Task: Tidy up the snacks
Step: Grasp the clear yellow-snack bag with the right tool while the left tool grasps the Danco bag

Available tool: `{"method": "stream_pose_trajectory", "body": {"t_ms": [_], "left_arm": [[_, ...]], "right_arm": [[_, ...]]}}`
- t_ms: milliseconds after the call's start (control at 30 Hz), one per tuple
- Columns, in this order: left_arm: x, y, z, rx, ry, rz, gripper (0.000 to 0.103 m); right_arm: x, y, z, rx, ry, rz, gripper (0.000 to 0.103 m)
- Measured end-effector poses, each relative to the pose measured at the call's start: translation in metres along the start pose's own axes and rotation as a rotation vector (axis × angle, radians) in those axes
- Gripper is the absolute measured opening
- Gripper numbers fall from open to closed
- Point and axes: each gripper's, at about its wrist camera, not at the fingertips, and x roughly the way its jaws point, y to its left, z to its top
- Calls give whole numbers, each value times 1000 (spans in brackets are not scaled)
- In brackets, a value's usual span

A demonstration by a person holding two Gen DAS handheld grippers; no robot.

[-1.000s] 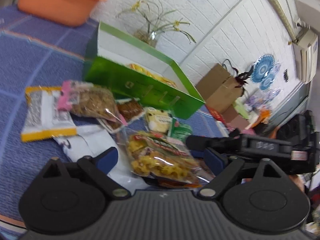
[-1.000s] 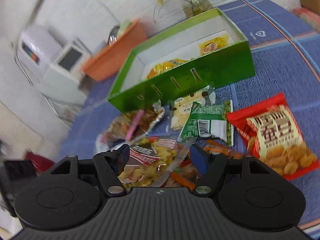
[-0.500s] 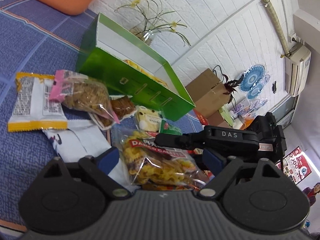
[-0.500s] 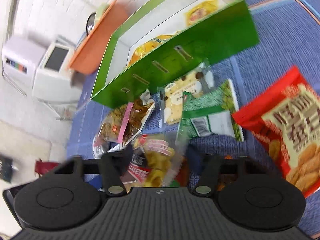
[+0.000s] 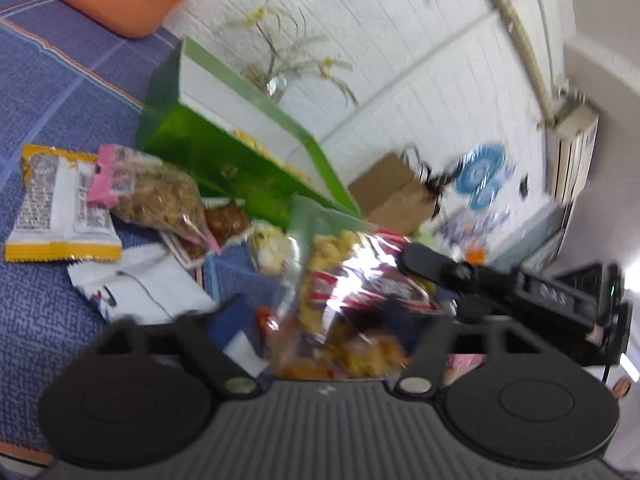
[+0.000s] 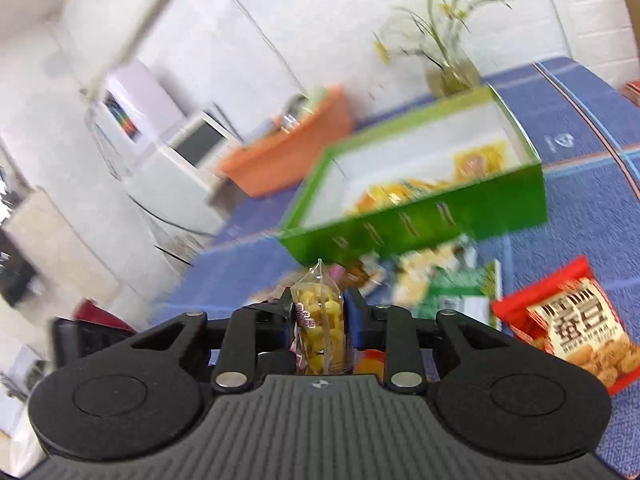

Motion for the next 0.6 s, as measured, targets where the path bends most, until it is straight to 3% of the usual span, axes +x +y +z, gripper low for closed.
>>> {"method": "stream_pose_trajectory", "body": {"t_ms": [133, 200, 233, 267, 367, 600], "left_arm": [[-11, 6, 4, -52, -54, -125, 73], [-12, -1, 3, -33, -36, -161, 58], [-12, -6, 2, -12, -23, -171, 45], [-13, -13, 0, 23, -15, -159, 39], [-14, -27, -5, 111, -18, -103, 39], [-10, -24, 7, 116, 2, -80, 38]], "right_arm": [[2, -5, 4, 81, 10, 127, 44], [6, -7, 2, 108, 10, 144, 44], [6, -9, 2, 119, 8, 145, 44], [4, -10, 1, 127, 0, 139, 44], [3, -11, 0, 130, -3, 141, 44], [7, -2, 9, 45, -3, 124, 44]]}}
